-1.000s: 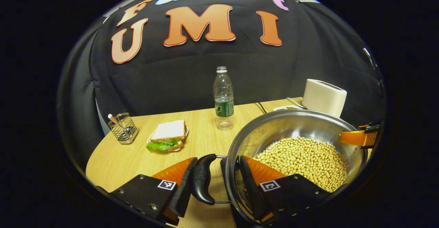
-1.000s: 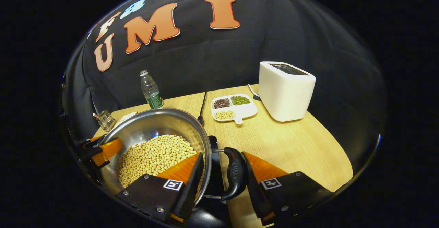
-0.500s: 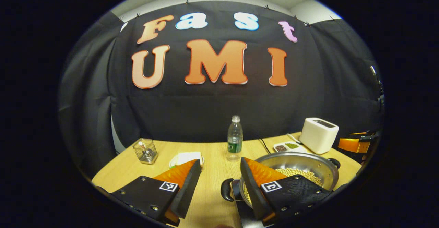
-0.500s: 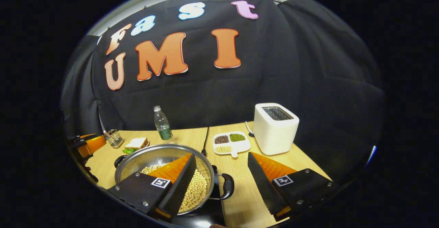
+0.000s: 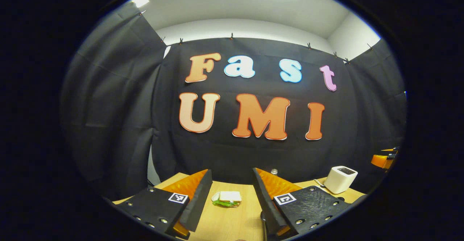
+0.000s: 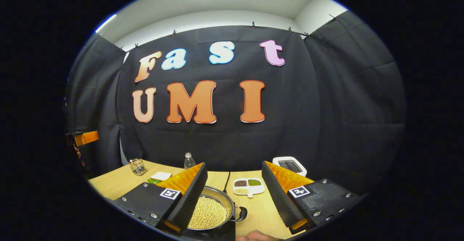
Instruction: First push the handle of the pot to place it horizontally, then grasp the pot with both hands and set it on the induction cooktop.
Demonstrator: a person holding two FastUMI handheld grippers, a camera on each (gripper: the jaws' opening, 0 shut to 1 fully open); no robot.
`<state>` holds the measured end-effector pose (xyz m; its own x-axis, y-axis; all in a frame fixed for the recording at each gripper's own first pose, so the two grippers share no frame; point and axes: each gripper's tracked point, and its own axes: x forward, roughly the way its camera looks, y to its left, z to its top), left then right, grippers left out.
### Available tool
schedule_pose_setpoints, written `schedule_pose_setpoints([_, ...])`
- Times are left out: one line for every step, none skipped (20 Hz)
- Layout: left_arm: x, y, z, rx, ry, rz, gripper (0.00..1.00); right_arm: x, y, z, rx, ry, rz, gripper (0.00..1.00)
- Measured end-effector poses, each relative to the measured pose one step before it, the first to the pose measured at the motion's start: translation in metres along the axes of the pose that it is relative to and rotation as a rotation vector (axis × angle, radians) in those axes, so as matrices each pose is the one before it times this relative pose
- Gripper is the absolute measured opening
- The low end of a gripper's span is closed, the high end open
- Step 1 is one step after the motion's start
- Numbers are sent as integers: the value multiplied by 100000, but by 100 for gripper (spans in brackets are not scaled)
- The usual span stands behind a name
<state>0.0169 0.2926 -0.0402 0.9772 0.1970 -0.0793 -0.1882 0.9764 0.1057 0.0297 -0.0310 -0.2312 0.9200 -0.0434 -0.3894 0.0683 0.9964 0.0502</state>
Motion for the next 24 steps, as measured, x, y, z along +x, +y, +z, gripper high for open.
schedule_pose_setpoints([-530,867,1199,-686,-674,999,70,-735,-75,1037,-1376,-2097,213,98])
schedule_pose_setpoints([-349,683,1066,-872,-260,235,71,-719,-46,939,-1656,-2173,433,93])
schedule_pose_setpoints([-451,696,781,-882,-47,247,71,-1002,-115,1083,-1555,-2196,169,94])
schedule_pose_setpoints([-310,462,841,75,-500,-221,71,-524,166,732,-1126,-2090,634,94])
schedule_pose_setpoints([-529,826,919,829,-1241,916,71,-579,364,859,-1243,-2437,856,89])
schedule_pose_setpoints([-450,730,845,1737,-1404,1457,71,-576,36,777,-834,-1865,550,93])
schedule_pose_setpoints([-510,749,754,1862,-1645,1424,71,-228,86,734,-653,-1524,290,93])
schedule_pose_setpoints([-593,565,736,1891,-1222,1166,71,-337,96,581,-325,-1471,-158,93])
schedule_pose_setpoints([-574,379,817,1575,-1538,819,71,-401,-156,689,-158,-1341,3,93])
schedule_pose_setpoints([-589,367,983,844,-1826,866,71,-118,-121,718,198,-1533,-62,94])
schedule_pose_setpoints([-443,348,1082,157,-1769,882,71,-307,-121,725,85,-1698,94,94])
schedule_pose_setpoints([-319,200,1171,-577,-1897,451,70,-127,55,746,-126,-1665,427,94])
schedule_pose_setpoints([-240,197,1248,-1123,-1979,412,70,-205,-43,786,-262,-1243,647,94])
schedule_pose_setpoints([-283,207,1255,-1172,-1804,128,71,-133,-229,724,-334,-456,606,94])
schedule_pose_setpoints([-346,295,1319,-1351,-1710,435,71,-202,72,549,-398,-208,687,97])
schedule_pose_setpoints([-156,78,1331,-1133,-1400,-220,70,-72,131,829,-699,-449,838,95])
schedule_pose_setpoints([-335,78,1726,-1096,-2223,-236,72,-38,168,1034,-841,-941,706,95])
schedule_pose_setpoints([-8,-95,1545,-112,-2430,-720,71,-134,-119,762,-831,-747,15,97])
schedule_pose_setpoints([-33,147,1434,1204,-2398,435,70,-176,-187,879,-830,-1027,-296,95])
schedule_pose_setpoints([-253,549,1138,1904,-1843,1205,70,-184,-116,945,-635,-1326,-116,97])
schedule_pose_setpoints([-238,-107,967,1991,-1652,623,70,-258,26,905,-382,-1246,-83,97])
schedule_pose_setpoints([-291,-421,649,701,-1019,-154,69,-148,25,742,-258,-1173,35,95])
schedule_pose_setpoints([-290,-188,600,874,-636,-188,69,-96,-6,679,278,-1085,-33,95])
schedule_pose_setpoints([-229,-244,206,1137,-49,167,69,-117,5,496,795,-838,8,95])
